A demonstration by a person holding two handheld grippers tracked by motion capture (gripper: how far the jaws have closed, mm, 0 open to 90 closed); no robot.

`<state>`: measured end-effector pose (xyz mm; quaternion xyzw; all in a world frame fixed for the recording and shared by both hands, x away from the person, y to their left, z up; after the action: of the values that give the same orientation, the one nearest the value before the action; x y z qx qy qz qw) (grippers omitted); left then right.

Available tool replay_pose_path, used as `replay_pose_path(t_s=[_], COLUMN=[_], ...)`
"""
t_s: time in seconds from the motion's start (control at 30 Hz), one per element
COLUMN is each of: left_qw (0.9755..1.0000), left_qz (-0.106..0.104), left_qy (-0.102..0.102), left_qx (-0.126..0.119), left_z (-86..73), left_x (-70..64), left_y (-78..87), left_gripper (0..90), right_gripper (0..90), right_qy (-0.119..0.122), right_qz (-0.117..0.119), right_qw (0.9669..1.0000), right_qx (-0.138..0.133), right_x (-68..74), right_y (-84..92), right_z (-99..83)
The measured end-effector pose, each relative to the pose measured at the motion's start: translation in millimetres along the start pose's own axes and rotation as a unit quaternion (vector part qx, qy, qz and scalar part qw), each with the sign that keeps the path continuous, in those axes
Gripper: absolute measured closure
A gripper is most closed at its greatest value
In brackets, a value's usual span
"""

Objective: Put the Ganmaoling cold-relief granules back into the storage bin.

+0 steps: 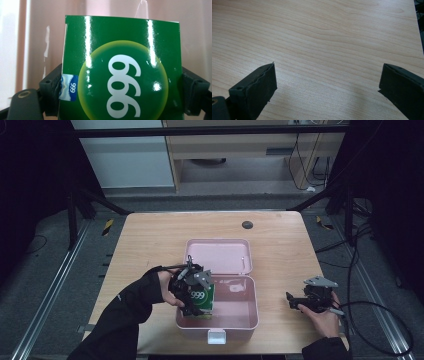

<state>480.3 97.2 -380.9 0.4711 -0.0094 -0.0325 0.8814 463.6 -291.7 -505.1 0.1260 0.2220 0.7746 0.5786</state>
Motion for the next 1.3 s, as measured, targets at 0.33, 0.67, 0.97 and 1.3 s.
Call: replay_pose_path(t_s=[0.33, 0.67, 0.97, 1.3], left_qw=[0.9999, 0.9996, 0.9998, 0.9974], left_qz=[0.0, 0.003, 0.014, 0.042], left_qy=[0.004, 0.008, 0.012, 0.007], left_qx=[0.01, 0.027, 0.002, -0.057], left_z=[-9.4, -16.9, -13.4, -9.6], left_x=[0.9, 2.2, 2.7, -3.4], left_y=[-10.1, -21.1, -9.9, 22.9], left_gripper=[13.7, 13.3, 11.3, 15.2], right_gripper=[1.4, 1.1, 0.7, 0.7], right_qy=[0.0, 0.002, 0.003, -0.001], right_qz=[0.001, 0.003, 0.005, 0.003], right_qw=[1.0, 1.0, 1.0, 1.0], right_qx=[0.002, 0.004, 0.006, 0.006], right_x=[0.6, 0.7, 0.6, 0.4], right_y=[-0.4, -0.9, -1.2, -0.6], right_z=[-0.3, -0.5, -0.5, -0.3])
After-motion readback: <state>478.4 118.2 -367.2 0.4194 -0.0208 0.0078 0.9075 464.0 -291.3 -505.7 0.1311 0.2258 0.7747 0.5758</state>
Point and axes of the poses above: each handheld gripper's, and its own axes: y roughly backward along the jaws, z roughly out of its top, x roughly to its left, the point moved 1 cm from there along -y, roughly forward along the jaws, and after that the axes turned 12 degrees about -x, right-handed, at the moved point
